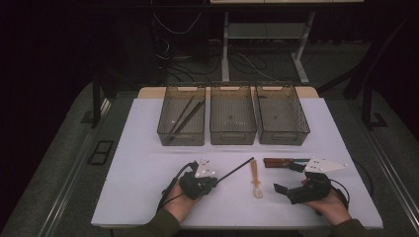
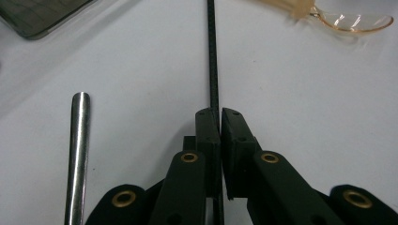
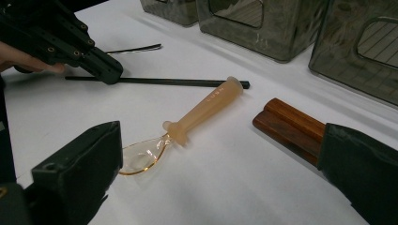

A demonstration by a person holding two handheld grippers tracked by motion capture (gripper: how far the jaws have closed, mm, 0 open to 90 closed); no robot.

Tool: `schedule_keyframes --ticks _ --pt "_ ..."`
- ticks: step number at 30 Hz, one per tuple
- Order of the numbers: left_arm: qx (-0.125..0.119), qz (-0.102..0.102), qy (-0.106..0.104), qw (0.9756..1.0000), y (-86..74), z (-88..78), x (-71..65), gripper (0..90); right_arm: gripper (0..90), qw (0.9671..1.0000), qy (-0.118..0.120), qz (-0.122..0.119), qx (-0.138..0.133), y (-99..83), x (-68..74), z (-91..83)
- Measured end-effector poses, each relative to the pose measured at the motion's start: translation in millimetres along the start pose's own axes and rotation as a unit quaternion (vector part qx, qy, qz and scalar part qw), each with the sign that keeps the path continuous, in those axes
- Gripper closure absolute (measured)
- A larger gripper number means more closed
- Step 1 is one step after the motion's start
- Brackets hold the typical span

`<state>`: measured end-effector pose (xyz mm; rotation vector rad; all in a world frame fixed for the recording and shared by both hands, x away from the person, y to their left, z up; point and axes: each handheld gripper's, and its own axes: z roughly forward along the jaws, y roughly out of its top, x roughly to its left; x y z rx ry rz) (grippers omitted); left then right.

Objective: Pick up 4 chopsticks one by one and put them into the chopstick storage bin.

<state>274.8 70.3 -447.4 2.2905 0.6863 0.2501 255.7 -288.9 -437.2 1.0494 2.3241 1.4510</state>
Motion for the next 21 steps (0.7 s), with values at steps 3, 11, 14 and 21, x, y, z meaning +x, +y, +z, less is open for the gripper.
schedule_keyframes --ticks 3,11,14,21 --pt "0.001 0.004 0.000 1.0000 0.6 0.0 0.0 86.1 0.8 1.0000 0.000 0.000 -0.001 0.0 0.2 0.1" --pt "-0.007 -0.005 -0.007 0.9999 2.0 -1.9 5.2 86.1 0.8 1.0000 0.002 -0.002 -0.002 0.0 0.1 -0.6" --pt "-0.011 -0.012 -0.010 0.9998 2.8 -4.2 7.0 86.1 0.8 1.0000 0.002 -0.001 -0.003 0.2 0.6 -1.0" --pt "-0.027 -0.024 -0.015 0.9992 3.2 -13.4 15.0 86.1 0.8 1.0000 0.001 0.001 -0.006 0.2 1.1 -1.7"
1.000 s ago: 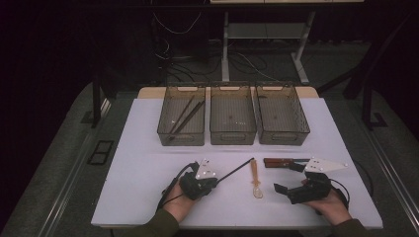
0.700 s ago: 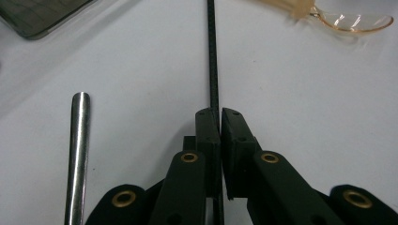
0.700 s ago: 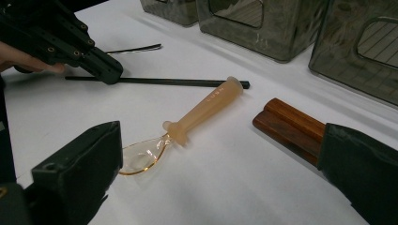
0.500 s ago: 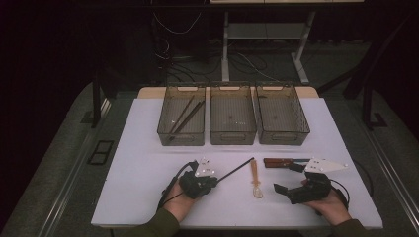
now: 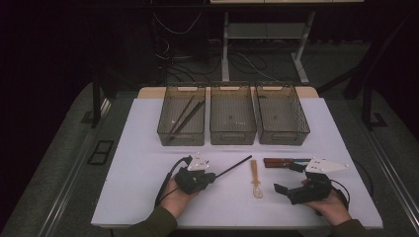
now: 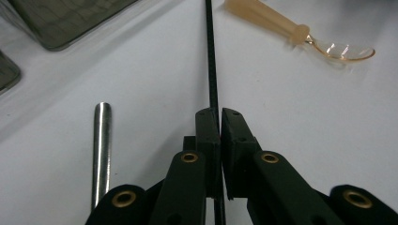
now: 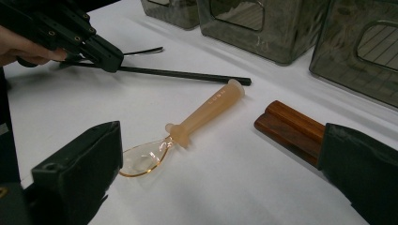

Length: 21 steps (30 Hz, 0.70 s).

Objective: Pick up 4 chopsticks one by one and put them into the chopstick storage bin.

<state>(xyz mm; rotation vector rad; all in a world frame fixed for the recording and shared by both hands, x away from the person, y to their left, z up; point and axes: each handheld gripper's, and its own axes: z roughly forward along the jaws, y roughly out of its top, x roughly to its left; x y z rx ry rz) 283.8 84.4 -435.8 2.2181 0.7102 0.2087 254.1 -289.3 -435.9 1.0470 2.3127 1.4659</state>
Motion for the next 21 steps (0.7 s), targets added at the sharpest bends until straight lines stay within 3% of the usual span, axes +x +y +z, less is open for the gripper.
schedule_keyframes --ticks 4,8,21 --pt "-0.011 -0.010 -0.006 0.9999 0.2 -3.2 3.0 86.1 0.8 1.0000 0.000 -0.002 0.000 0.2 -0.1 -0.2" --pt "-0.012 -0.001 -0.014 0.9998 1.6 -6.8 5.7 86.1 0.7 1.0000 0.000 -0.001 0.001 0.3 -0.3 0.4" --pt "-0.038 -0.005 -0.034 0.9987 4.9 -19.8 8.7 86.1 0.8 1.0000 -0.001 -0.004 -0.005 0.8 -0.1 -0.9"
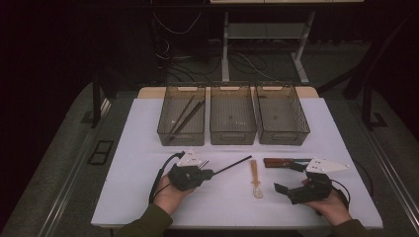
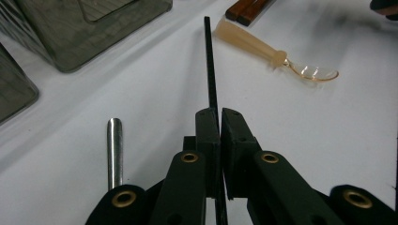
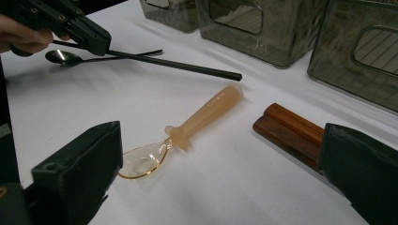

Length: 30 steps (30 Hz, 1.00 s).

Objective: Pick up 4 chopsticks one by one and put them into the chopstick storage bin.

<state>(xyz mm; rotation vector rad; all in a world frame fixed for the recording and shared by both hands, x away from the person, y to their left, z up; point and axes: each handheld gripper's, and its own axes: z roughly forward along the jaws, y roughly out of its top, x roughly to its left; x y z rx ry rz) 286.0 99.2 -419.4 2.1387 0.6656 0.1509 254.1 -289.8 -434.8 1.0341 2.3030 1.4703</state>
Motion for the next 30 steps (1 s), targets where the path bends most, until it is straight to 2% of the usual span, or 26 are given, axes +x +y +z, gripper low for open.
schedule_keyframes --ticks 6,17,30 --pt "-0.010 -0.002 -0.008 0.9999 3.0 -4.8 1.6 86.1 0.8 1.0000 0.001 0.000 0.000 0.1 -0.1 0.2" --pt "-0.028 0.009 -0.032 0.9991 12.6 -16.6 6.8 86.1 0.7 1.0000 0.000 0.001 -0.001 0.2 -0.3 0.2" --pt "-0.051 0.016 -0.038 0.9978 27.9 -33.6 16.5 86.1 0.8 1.0000 -0.001 0.001 -0.001 0.2 -0.2 0.2"
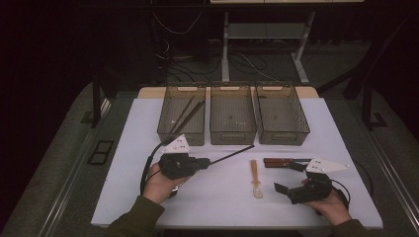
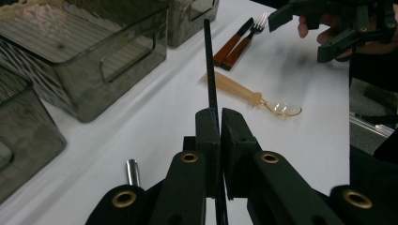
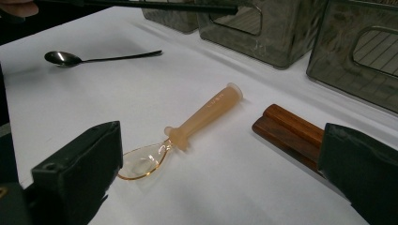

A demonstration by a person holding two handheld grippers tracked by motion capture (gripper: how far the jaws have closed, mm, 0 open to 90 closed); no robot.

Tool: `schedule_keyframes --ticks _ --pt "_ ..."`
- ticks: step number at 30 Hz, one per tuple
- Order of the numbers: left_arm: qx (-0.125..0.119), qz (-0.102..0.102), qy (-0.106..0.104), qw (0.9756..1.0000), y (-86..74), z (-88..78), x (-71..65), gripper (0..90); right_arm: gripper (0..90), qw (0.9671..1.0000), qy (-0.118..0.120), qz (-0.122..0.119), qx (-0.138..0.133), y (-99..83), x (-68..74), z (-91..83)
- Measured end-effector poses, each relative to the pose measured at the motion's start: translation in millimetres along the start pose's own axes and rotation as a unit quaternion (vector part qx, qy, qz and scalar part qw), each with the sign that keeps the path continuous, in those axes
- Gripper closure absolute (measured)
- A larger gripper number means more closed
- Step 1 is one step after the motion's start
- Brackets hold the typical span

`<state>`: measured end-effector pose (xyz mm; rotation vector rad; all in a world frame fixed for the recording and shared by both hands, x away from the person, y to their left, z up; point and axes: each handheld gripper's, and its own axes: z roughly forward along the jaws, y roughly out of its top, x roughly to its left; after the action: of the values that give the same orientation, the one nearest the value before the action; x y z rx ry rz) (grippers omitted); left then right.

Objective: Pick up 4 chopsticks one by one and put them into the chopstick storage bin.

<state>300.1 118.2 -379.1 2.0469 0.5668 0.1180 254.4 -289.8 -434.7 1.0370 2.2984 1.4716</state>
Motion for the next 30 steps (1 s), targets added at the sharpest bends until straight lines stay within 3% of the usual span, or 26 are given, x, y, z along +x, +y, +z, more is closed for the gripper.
schedule_keyframes --ticks 12,22,30 --pt "-0.012 0.001 0.019 0.9998 12.7 -8.5 16.5 86.0 0.8 1.0000 -0.002 0.003 0.000 -0.3 -0.4 0.4" --pt "-0.025 0.001 0.033 0.9991 25.4 -6.1 28.0 86.1 0.7 1.0000 -0.003 0.006 -0.001 -0.8 -0.4 0.1" --pt "-0.037 -0.012 0.051 0.9979 33.9 -9.3 44.9 86.0 0.8 1.0000 -0.003 0.006 -0.002 -1.0 -0.3 -0.8"
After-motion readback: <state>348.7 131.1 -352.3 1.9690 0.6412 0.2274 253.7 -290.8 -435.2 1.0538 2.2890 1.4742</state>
